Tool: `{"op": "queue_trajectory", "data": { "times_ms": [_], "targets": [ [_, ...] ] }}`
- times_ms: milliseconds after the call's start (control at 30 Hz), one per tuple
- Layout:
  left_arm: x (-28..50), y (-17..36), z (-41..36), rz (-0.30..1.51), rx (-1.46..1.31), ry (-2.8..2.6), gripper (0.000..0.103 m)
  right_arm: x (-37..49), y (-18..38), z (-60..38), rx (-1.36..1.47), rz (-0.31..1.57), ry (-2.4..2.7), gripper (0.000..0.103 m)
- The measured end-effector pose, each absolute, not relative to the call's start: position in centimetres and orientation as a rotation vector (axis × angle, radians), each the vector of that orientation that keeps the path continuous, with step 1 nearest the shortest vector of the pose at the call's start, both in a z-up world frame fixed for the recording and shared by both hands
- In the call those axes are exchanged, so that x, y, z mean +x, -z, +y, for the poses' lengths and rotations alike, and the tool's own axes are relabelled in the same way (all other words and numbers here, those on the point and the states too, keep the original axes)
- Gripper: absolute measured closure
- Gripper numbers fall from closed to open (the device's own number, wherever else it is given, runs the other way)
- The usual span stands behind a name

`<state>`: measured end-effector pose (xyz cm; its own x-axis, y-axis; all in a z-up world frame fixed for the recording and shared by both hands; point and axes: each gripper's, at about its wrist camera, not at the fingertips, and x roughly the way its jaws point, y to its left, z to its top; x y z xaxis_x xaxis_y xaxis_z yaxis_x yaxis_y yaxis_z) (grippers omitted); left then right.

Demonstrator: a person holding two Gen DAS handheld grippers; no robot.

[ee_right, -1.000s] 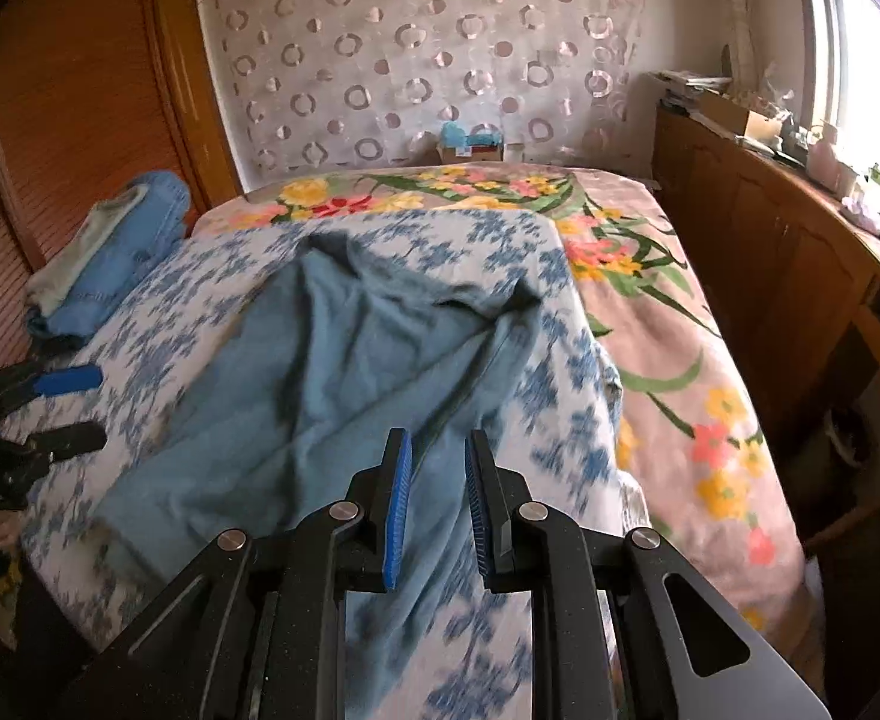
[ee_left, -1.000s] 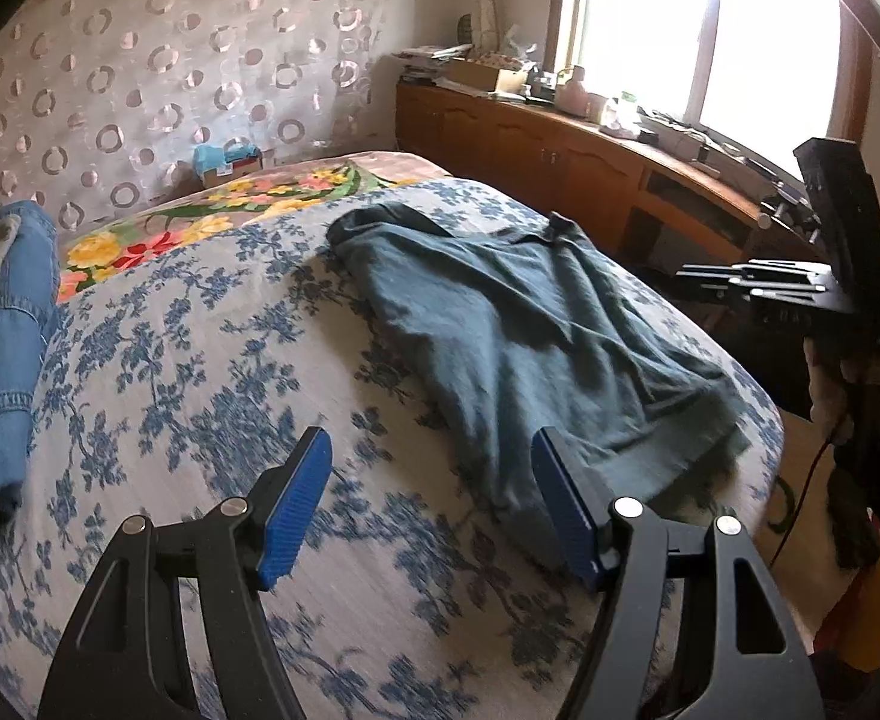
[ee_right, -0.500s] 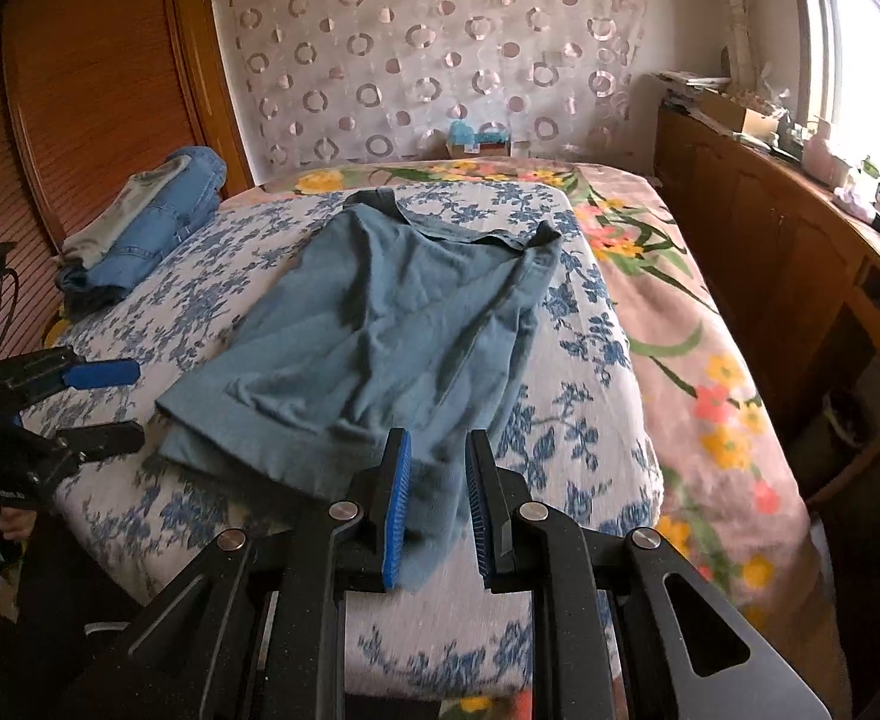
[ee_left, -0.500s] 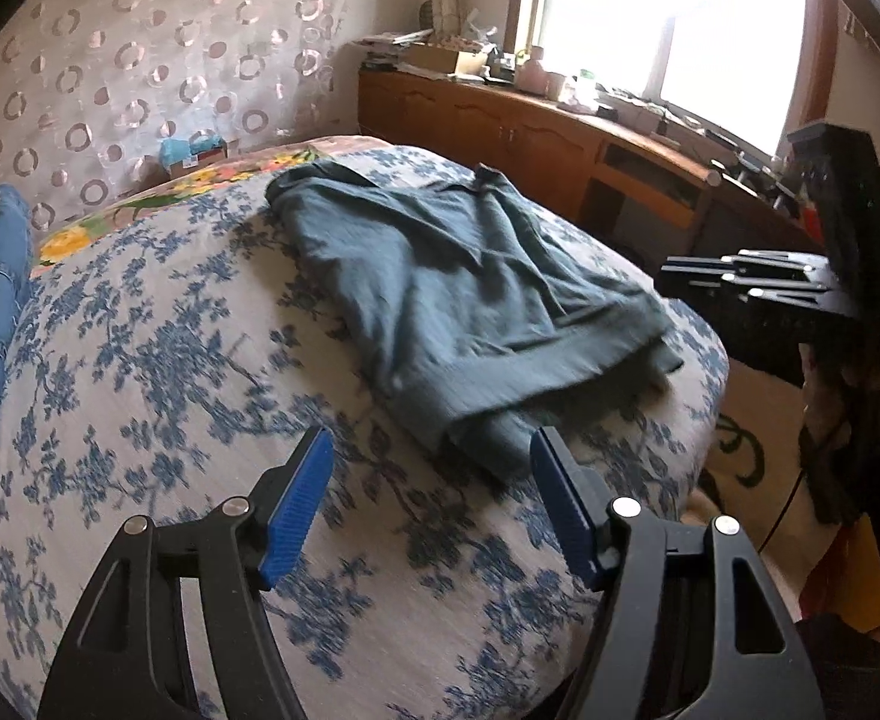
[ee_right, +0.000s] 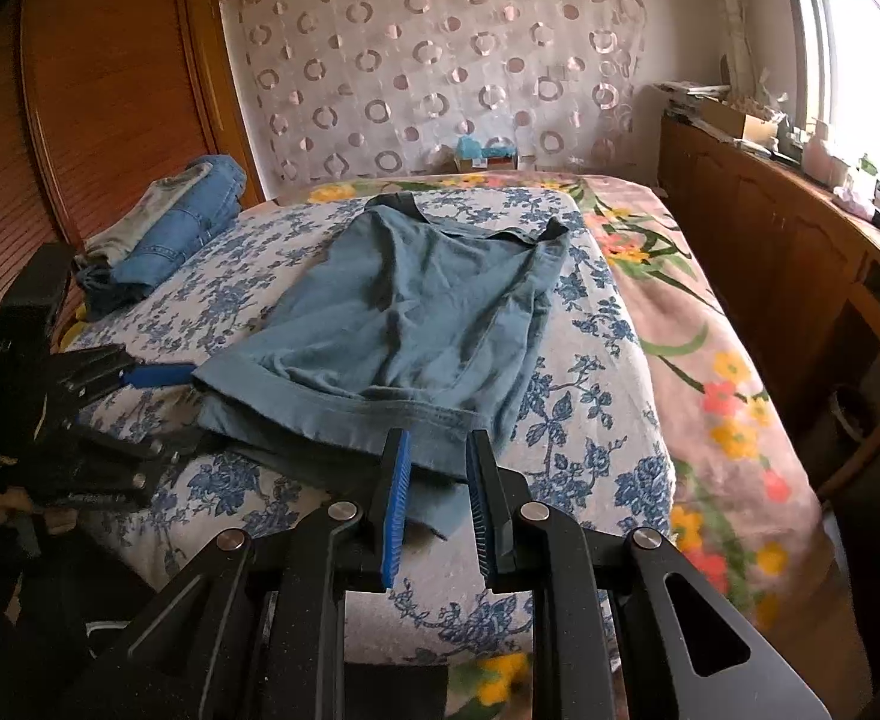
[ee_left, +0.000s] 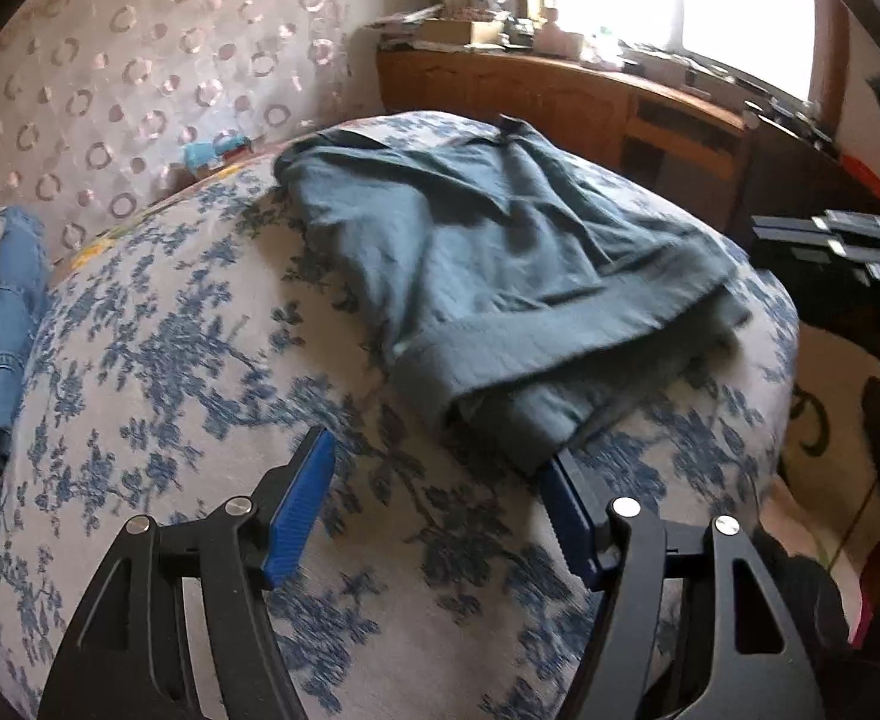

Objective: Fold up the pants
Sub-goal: 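Lower the folded shorts onto the bed and open the right gripper, then grasp the folded edge of the grey-blue shorts with the left gripper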

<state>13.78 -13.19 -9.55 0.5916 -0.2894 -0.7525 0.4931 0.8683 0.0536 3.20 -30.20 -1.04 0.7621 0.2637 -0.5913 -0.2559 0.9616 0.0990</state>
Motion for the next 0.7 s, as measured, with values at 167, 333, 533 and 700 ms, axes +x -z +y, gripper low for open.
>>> {"op": "queue_trajectory", "data": {
  "times_ms": [167, 333, 533, 700],
  "targets": [
    [14.8, 8.8, -12.6, 0.806, 0.233, 0.454, 0.034, 3.3, 1.3, -29.8, 0.030, 0.643, -0.294, 0.083],
    [14.9, 7.9, -12.7, 0.764, 0.196, 0.492, 0.039, 4.6, 2.1, -29.8, 0.061, 0.661, -0.279, 0.083],
    [15.3, 7.7, -13.7, 0.743, 0.197, 0.538, 0.046, 6.0, 2.4, -30.3, 0.107, 0.680, -0.252, 0.083],
    [16.3, 8.4, -14.7, 0.768, 0.219, 0.555, 0.046, 6.2, 2.5, -30.0, 0.098, 0.688, -0.257, 0.083]
  ]
}}
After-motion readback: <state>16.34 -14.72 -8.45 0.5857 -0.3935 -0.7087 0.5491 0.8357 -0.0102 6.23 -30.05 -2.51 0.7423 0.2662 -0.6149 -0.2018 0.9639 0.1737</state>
